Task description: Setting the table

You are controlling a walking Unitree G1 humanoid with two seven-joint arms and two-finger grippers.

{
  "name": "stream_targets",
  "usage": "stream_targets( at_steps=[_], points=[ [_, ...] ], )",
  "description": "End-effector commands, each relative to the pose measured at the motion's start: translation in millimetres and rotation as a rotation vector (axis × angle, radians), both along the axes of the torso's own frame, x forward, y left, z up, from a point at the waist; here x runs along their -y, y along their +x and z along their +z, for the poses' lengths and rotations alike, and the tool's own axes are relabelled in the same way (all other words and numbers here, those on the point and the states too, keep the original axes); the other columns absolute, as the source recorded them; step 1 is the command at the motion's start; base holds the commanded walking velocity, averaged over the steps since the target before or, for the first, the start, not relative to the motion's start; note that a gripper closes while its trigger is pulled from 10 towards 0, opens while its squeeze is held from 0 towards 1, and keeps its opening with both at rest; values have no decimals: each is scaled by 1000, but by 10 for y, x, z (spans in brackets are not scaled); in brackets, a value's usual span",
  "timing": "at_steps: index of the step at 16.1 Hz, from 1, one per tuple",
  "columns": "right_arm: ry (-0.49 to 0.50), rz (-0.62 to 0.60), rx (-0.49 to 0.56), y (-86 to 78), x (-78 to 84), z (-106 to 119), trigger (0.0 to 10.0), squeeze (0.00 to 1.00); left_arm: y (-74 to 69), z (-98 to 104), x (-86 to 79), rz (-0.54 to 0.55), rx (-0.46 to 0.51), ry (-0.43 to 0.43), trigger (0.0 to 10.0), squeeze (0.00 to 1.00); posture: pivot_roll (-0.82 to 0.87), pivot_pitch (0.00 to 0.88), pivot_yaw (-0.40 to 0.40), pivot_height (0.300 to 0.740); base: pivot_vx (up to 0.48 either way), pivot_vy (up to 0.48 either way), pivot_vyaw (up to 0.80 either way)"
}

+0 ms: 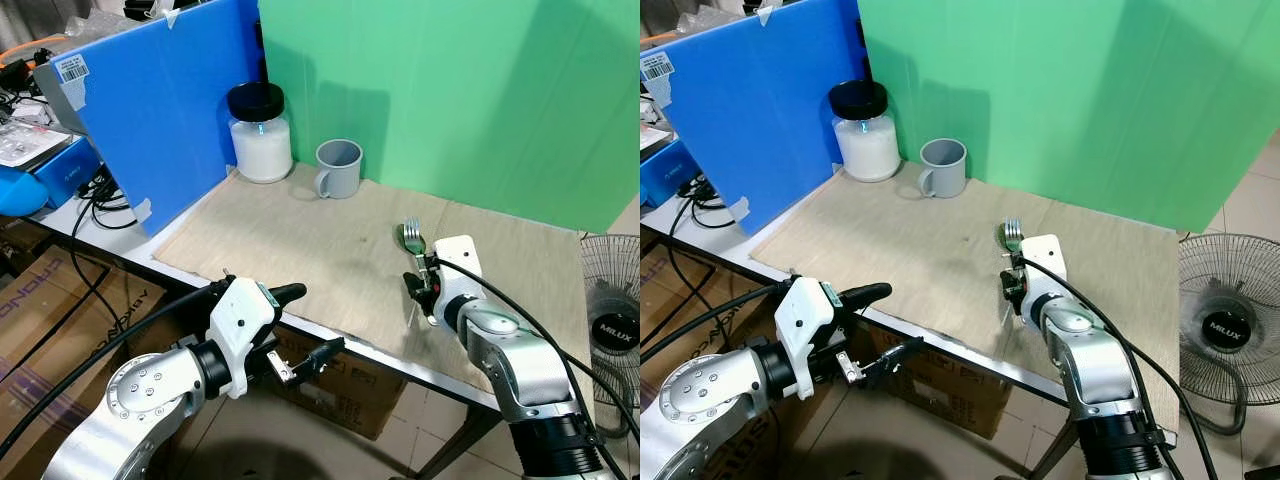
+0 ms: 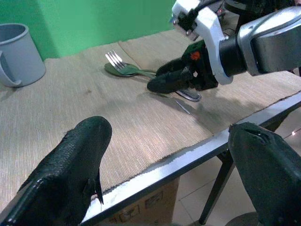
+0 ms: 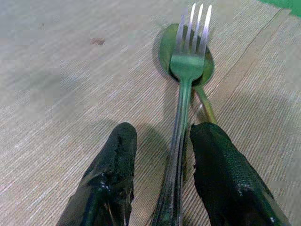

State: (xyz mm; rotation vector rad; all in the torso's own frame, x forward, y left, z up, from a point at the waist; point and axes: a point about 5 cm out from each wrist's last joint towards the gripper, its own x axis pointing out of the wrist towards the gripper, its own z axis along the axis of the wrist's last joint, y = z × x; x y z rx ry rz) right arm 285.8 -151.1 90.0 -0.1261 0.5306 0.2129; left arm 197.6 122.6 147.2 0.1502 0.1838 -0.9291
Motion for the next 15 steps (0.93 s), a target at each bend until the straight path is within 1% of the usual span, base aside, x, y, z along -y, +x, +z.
stream_targets(
  at_steps=[1, 3, 4, 6, 7, 11, 15],
  points=[
    [-7, 6, -15, 13, -3, -22, 10000, 0, 3, -3, -2, -7, -6, 5, 10000, 0, -37, 15, 33, 740, 0, 0, 0],
    [-15, -5, -30, 34, 14, -48, 10000, 0, 3, -4, -2, -8, -8, 6, 10000, 0, -35, 15, 32, 740, 0, 0, 0],
    [-18, -11, -37, 35, 23, -61, 9255, 0, 3, -4, -2, -8, -8, 7, 10000, 0, -35, 15, 32, 740, 0, 0, 0],
    [-24, -23, -51, 37, 45, -94, 6510, 0, 5, -5, -8, -8, -8, 9, 10000, 0, -33, 8, 31, 740, 0, 0, 0],
    [-19, -25, -49, 40, 40, -90, 4275, 0, 9, -4, -14, -8, -6, 11, 10000, 0, -32, 3, 32, 740, 0, 0, 0],
    [-7, -26, -33, 63, 17, -48, 4196, 0, 23, 4, -21, -12, 1, 14, 10000, 0, -34, 0, 33, 740, 0, 0, 0],
    [-13, -33, -29, 67, 41, -41, 4078, 0, 20, 3, -24, -16, 1, 18, 10000, 0, -32, 0, 34, 740, 0, 0, 0]
  ],
)
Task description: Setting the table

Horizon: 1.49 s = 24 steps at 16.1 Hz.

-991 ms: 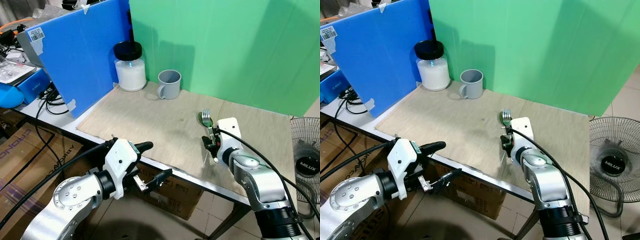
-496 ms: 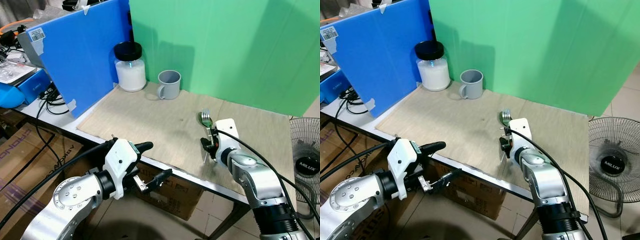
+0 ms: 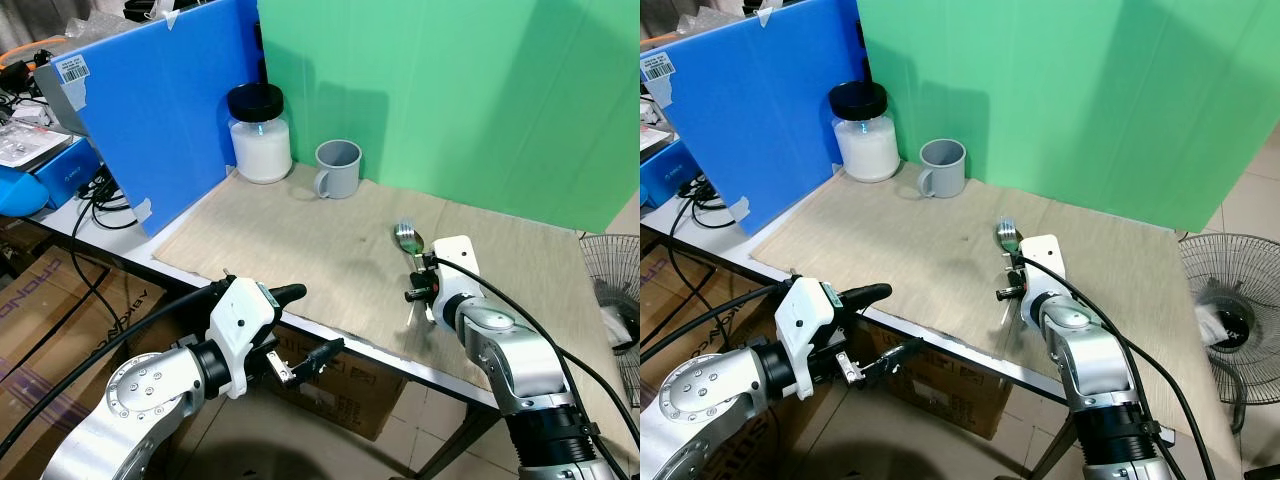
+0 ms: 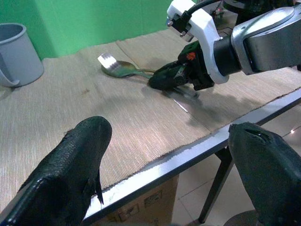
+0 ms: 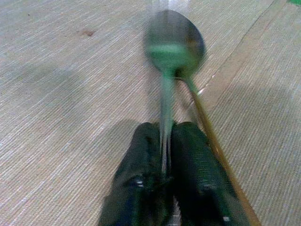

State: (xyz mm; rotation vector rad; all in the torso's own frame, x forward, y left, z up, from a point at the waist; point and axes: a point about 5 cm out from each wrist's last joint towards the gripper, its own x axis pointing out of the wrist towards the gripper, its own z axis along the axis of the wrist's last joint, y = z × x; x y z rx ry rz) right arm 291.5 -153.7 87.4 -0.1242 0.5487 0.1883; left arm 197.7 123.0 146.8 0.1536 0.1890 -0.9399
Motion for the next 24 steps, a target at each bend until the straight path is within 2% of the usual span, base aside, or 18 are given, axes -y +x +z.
stream_targets(
  at_steps=[1, 7, 8, 9, 10, 11, 12, 15, 16, 18, 19, 20, 22, 24],
  points=[
    [-9, -9, -14, 9, 16, -17, 4078, 0, 18, 6, -20, -6, 5, 14, 10000, 0, -32, 0, 34, 740, 0, 0, 0],
    [13, 6, -2, 8, -20, -3, 3882, 0, 25, 8, -30, -4, 7, 17, 10000, 0, -29, 0, 35, 740, 0, 0, 0],
    [49, 30, 21, 13, -57, 45, 3451, 0, 25, 13, -37, -2, 8, 17, 10000, 0, -27, 0, 39, 740, 0, 0, 0],
    [77, 47, 40, 18, -75, 90, 2353, 0, 24, 16, -41, -1, 8, 17, 10000, 0, -26, 0, 40, 740, 0, 0, 0],
    [110, 62, 63, 23, -91, 154, 1961, 0, 24, 21, -51, 2, 9, 17, 10000, 0, -25, 0, 42, 740, 0, 0, 0],
    [135, 73, 83, 27, -102, 206, 39, 0, 25, 24, -58, 3, 10, 16, 10000, 0, -27, 0, 46, 740, 0, 0, 0],
    [196, 86, 147, 31, -110, 354, 0, 0, 38, 49, -53, 15, 16, -4, 10000, 0, -28, 0, 53, 740, 0, 0, 0],
    [249, 96, 212, 16, -115, 507, 0, 0, 59, 77, -49, 39, 28, -32, 10000, 0, -35, 0, 62, 740, 0, 0, 0],
    [268, 104, 256, -2, -119, 578, 2706, 0, 66, 80, -50, 60, 40, -39, 10000, 0, -38, 0, 63, 740, 0, 0, 0],
    [257, 72, 309, -65, -46, 691, 10000, 0, 145, 120, -62, 211, 111, -67, 10000, 0, -47, 0, 58, 740, 0, 0, 0],
    [261, 64, 320, -84, -23, 714, 10000, 0, 172, 123, -70, 264, 123, -73, 10000, 0, -47, 0, 58, 740, 0, 0, 0],
    [283, -20, 336, -144, 75, 750, 10000, 0, 208, 117, -88, 378, 159, -72, 10000, 0, -62, 0, 62, 740, 0, 0, -769],
    [280, -58, 372, -226, 134, 794, 10000, 0, 215, 119, -72, 450, 188, -77, 10000, 0, -70, 0, 68, 740, 0, 0, -769],
    [250, -70, 429, -395, 117, 822, 10000, 0, 268, 113, -39, 534, 236, -51, 10000, 0, -84, 0, 78, 740, 0, 0, -791]
  ],
)
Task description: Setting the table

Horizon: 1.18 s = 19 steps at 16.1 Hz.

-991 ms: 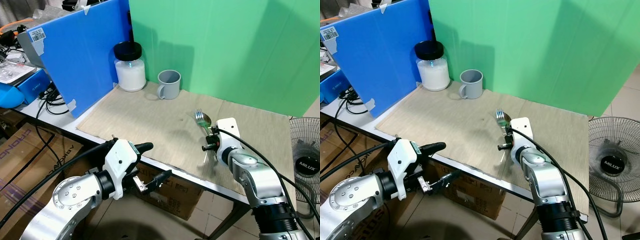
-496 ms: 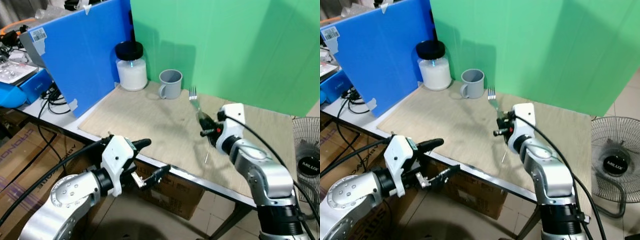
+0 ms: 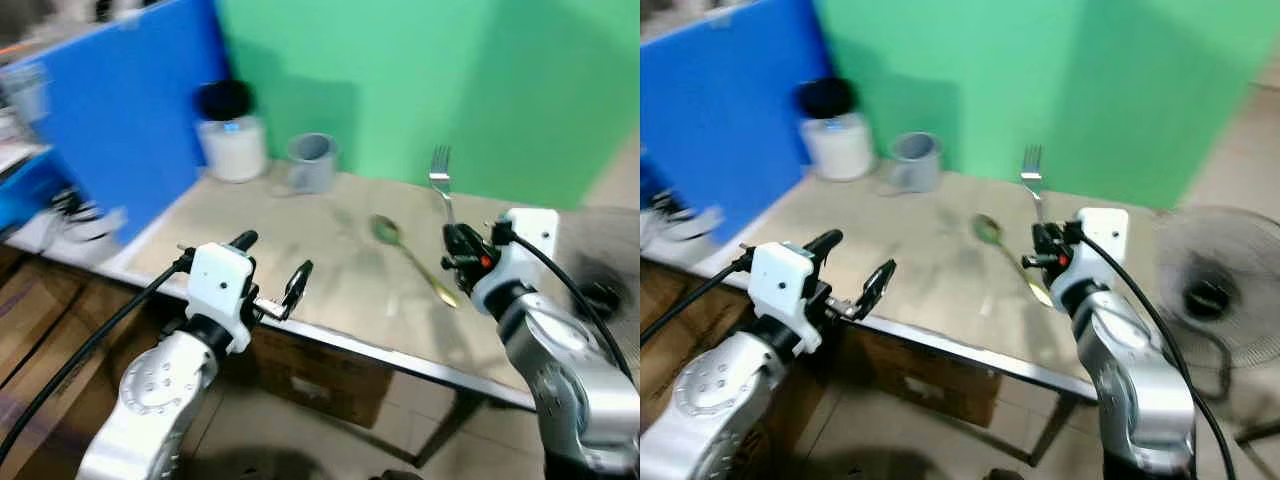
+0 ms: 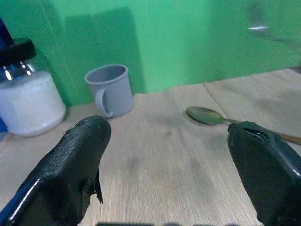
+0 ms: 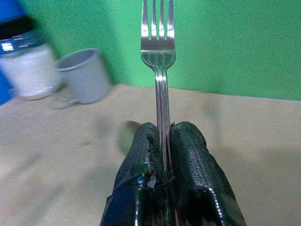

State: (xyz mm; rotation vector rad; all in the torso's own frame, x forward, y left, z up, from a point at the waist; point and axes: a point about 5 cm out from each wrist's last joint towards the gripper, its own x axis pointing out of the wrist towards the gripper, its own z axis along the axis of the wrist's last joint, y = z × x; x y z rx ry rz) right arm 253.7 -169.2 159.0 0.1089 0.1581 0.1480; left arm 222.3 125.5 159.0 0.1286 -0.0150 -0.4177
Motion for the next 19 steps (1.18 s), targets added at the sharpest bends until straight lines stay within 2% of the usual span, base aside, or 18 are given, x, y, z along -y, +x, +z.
stream_targets(
  at_steps=[1, 2, 4, 8, 10, 15, 19],
  points=[
    [-17, 4, 70, -54, -62, 107, 10000, 0, 51, -24, -21, 64, 16, 50, 10000, 0, -94, 0, 82, 740, 0, 0, -800],
    [-36, 7, 77, -93, -94, 104, 10000, 0, 79, -38, -31, 108, 23, 66, 10000, 0, -99, 0, 85, 740, 0, 0, -800],
    [-40, -17, 72, -135, -110, 89, 10000, 0, 68, 19, -65, 180, 69, 38, 10000, 0, -101, 0, 87, 740, 0, 0, -800],
    [-47, -49, 77, -126, -126, 84, 10000, 0, 70, 68, -155, 258, 91, 10, 10000, 0, -93, 0, 79, 740, 0, 0, -800],
    [-55, -43, 73, -106, -154, 71, 10000, 0, 39, 68, -174, 266, 78, -17, 10000, 0, -88, 0, 76, 740, 0, 0, -800],
    [-68, -46, 21, -81, -168, 2, 10000, 0, -1, 45, -181, 269, 73, 0, 10000, 0, -78, 0, 63, 740, 0, 0, -800],
    [-85, -54, 9, -82, -143, -9, 10000, 0, 2, 45, -180, 281, 68, -23, 10000, 0, -87, 0, 63, 740, 0, 0, -800]
  ],
)
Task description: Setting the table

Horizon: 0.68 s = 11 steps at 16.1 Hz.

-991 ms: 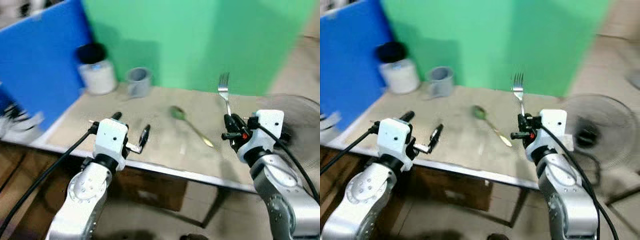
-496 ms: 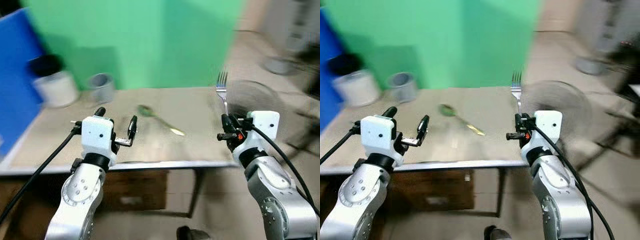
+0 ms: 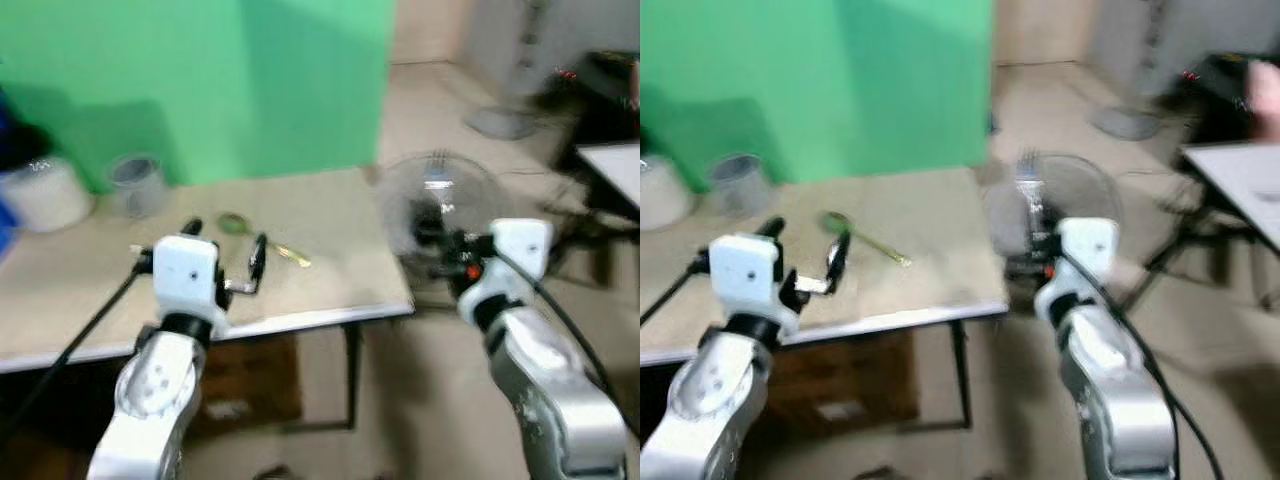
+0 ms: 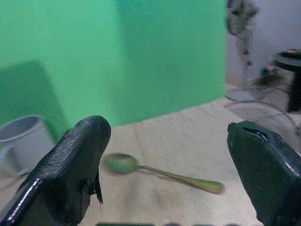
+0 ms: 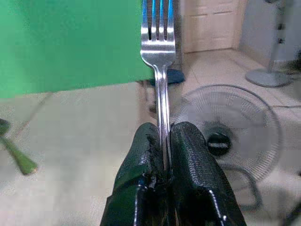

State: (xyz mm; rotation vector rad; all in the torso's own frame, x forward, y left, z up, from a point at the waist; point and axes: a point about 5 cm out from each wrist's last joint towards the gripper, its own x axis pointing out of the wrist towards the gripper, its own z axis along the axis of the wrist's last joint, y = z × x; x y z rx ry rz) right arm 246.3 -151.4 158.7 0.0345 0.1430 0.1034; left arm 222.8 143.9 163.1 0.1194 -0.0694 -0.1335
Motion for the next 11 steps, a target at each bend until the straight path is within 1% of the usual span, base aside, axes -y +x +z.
stream_targets(
  at_steps=[1, 3, 7, 11],
  points=[
    [-17, -32, -8, 0, 64, 0, 10000, 0, 4, 3, 8, -2, -2, 4, 10000, 0, -90, 0, 65, 740, 0, 0, -800],
    [-24, -54, -9, 6, 97, 6, 10000, 0, 13, 9, 21, -19, 10, 18, 10000, 0, -93, 0, 67, 740, 0, 0, -800],
    [-56, -110, -15, -9, 188, 16, 10000, 0, 13, 16, 32, -29, 21, 1, 10000, 0, -104, 0, 64, 740, 0, 0, -800],
    [-74, -115, -16, 1, 226, 38, 10000, 0, -10, -6, 41, -28, 18, -8, 10000, 0, -113, 0, 46, 740, 0, 0, -800]
  ],
)
